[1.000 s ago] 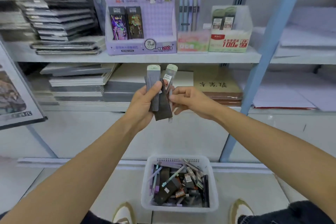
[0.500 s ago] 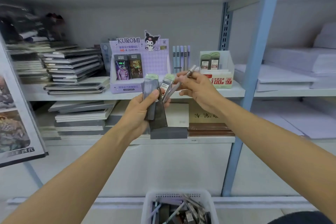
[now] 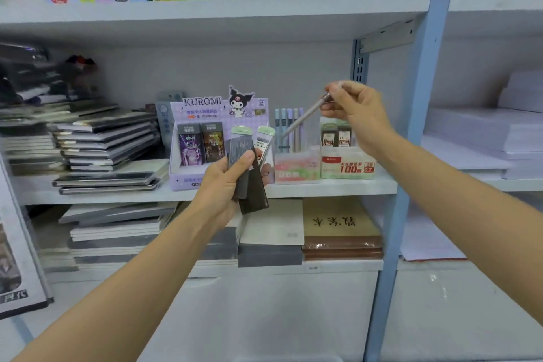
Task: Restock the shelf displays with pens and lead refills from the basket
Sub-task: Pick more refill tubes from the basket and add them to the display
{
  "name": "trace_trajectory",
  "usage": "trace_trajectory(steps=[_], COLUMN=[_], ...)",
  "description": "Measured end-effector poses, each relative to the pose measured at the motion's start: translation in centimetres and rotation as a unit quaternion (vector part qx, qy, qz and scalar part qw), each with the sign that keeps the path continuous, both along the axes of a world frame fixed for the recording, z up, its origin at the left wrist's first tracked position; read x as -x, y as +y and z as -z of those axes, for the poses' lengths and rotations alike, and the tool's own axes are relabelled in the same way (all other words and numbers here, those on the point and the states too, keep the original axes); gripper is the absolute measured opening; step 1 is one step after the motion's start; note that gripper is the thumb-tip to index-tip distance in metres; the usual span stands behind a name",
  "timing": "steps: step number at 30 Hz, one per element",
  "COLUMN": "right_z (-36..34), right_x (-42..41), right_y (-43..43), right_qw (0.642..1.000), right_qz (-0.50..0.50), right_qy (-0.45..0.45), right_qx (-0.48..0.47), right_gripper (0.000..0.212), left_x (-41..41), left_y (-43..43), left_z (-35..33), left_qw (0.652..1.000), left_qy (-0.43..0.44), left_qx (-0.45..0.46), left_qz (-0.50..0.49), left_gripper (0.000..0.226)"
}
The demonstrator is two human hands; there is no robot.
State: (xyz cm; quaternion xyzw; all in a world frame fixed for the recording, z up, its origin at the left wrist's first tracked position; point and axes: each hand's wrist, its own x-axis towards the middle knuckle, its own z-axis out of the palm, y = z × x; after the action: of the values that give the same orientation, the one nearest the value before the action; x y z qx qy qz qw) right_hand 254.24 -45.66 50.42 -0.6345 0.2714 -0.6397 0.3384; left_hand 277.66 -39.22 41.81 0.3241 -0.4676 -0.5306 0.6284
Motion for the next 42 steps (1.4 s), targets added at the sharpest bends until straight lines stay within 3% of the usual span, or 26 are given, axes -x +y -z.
trace_trajectory(steps=[7, 11, 18, 28, 36, 42], right_z=[-1.4, -0.4, -0.3, -1.6, -1.0, -1.4], right_x=[1.3, 0.4, -0.3, -1.1, -0.5, -0.2], right_y=[-5.6, -8.3, -10.5, -10.8, -10.8, -11.0], right_qw=[0.979, 0.959, 0.918, 0.895, 0.916, 0.899], right_qz=[0.111, 0.133, 0.133, 0.136, 0.112, 0.100], right_qy=[0.162, 0.245, 0.364, 0.413, 0.374, 0.422], right_qx=[0.054, 0.053, 0.077, 0.101, 0.087, 0.066], right_gripper=[0.012, 0.010, 0.014, 0.008, 0.009, 0.008], left_x=[0.1, 0.4, 0.4, 0.3, 0.4, 0.5], left_y=[-3.6, -5.4, -6.7, -6.7, -6.6, -6.7], left_z=[-2.0, -2.5, -2.6, -2.4, -2.4, -2.4], left_qw=[0.999, 0.999, 0.999, 0.999, 0.999, 0.999], left_qy=[-0.004, -0.023, -0.021, -0.030, -0.029, -0.034], left_qx=[0.022, 0.029, 0.025, 0.030, 0.029, 0.029], left_qz=[-0.026, -0.028, -0.019, -0.018, -0.023, -0.017], left_gripper=[0.037, 0.040, 0.026, 0.032, 0.030, 0.031])
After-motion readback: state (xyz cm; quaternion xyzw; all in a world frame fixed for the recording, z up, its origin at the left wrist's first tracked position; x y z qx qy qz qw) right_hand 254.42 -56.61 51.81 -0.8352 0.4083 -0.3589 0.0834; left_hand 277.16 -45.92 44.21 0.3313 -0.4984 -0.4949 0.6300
